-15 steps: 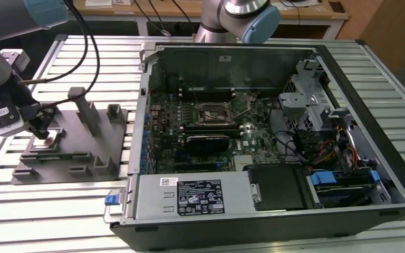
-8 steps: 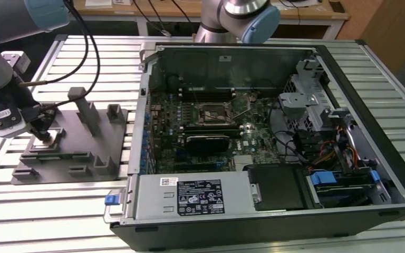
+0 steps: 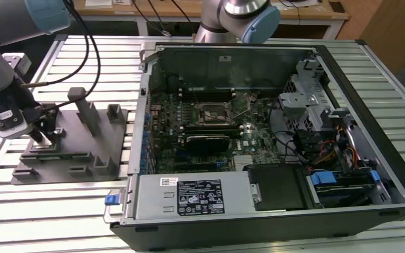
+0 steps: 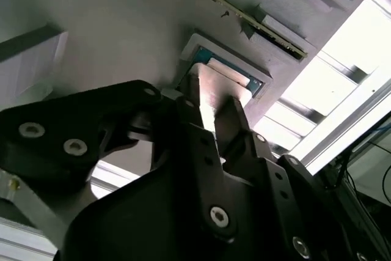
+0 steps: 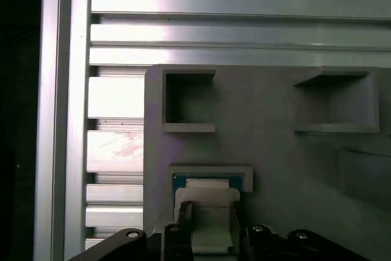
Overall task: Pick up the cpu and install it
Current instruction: 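Pick up the cpu and move it towards the insertion slot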
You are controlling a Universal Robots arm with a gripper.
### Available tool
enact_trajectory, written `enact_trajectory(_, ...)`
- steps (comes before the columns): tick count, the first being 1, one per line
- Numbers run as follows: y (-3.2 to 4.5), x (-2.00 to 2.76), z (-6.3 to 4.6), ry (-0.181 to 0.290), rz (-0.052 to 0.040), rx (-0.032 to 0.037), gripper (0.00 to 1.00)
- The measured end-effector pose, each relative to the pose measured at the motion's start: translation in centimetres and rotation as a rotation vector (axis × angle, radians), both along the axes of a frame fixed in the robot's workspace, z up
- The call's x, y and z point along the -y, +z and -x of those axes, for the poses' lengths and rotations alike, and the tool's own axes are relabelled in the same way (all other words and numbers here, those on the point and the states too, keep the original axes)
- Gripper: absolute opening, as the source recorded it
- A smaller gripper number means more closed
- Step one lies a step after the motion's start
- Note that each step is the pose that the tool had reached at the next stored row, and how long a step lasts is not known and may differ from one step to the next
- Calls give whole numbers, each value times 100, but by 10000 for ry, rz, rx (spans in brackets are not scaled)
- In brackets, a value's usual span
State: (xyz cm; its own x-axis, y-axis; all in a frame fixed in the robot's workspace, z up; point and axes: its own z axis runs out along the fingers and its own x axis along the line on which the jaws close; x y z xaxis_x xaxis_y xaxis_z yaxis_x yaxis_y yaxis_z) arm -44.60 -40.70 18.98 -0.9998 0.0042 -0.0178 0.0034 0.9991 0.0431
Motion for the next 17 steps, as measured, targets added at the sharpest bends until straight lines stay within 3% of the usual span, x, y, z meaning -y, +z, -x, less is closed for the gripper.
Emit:
enact_trajectory(1, -5, 0, 1, 9, 1, -1, 35)
enact_trajectory(6, -48, -5, 0, 57, -14, 24, 58)
enact_trajectory(7, -47, -4, 1, 66, -8, 14, 58)
enact_trajectory(8, -47, -4, 2, 77, -1, 3, 65)
enact_trajectory(17, -101, -7, 4, 167, -3, 5, 65)
